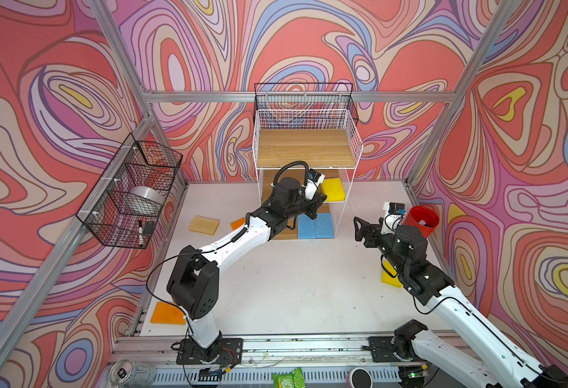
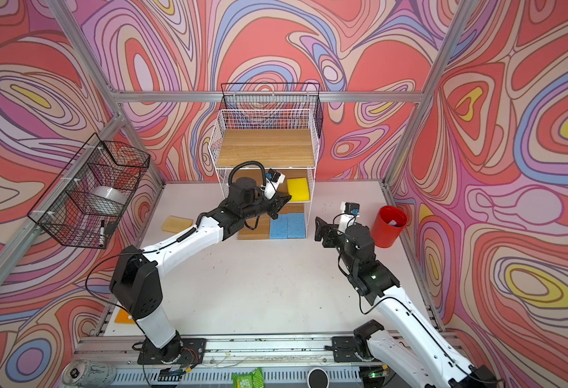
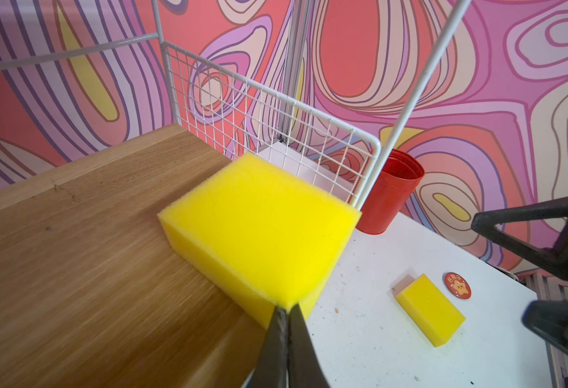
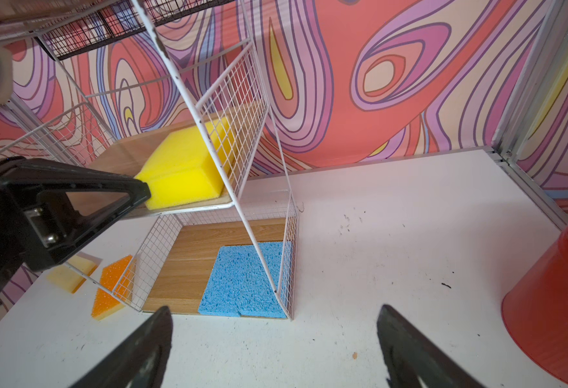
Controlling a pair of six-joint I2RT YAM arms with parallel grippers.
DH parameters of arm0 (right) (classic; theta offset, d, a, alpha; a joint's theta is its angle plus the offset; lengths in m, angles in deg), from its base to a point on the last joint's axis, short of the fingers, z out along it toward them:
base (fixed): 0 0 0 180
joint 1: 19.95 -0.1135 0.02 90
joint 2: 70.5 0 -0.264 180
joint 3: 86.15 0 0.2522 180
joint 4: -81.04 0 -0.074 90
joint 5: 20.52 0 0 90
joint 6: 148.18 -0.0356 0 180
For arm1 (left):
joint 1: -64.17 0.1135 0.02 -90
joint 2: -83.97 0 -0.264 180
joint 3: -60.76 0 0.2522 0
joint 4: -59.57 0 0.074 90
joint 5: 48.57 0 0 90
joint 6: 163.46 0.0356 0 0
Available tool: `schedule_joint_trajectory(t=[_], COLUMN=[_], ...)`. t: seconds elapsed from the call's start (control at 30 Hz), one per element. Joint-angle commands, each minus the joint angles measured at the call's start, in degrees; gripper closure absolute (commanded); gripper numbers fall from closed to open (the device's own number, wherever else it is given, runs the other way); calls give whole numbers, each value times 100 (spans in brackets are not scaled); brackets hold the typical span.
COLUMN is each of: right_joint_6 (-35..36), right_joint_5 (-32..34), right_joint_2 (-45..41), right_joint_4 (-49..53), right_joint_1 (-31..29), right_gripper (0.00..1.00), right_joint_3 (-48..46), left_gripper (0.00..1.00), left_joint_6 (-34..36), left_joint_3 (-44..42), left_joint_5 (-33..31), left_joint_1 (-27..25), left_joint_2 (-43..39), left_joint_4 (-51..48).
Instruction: Place and organize the cleaning sponges onto the shelf
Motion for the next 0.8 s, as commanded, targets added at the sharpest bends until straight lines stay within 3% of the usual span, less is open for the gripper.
schedule_joint_trajectory(t=[0.0,0.4,0.77], right_joint_6=[27,27,27], right_joint_5=[-2,-13,-22], right_joint_2=[-63,-80,-71], right_joint_4=[-61,-71,-75], right_joint_1=[27,22,21], right_gripper=[2,2,2], right_joint_3=[-72,-87,-86], left_gripper=[94,91,61], left_joint_6=[-296,-239,-165], left_joint_3=[214,458,430], left_joint_5=[-95,-53,-211], left_joint_1=[72,72,72], left_joint_2=[144,302,191], left_joint_4=[331,167,78])
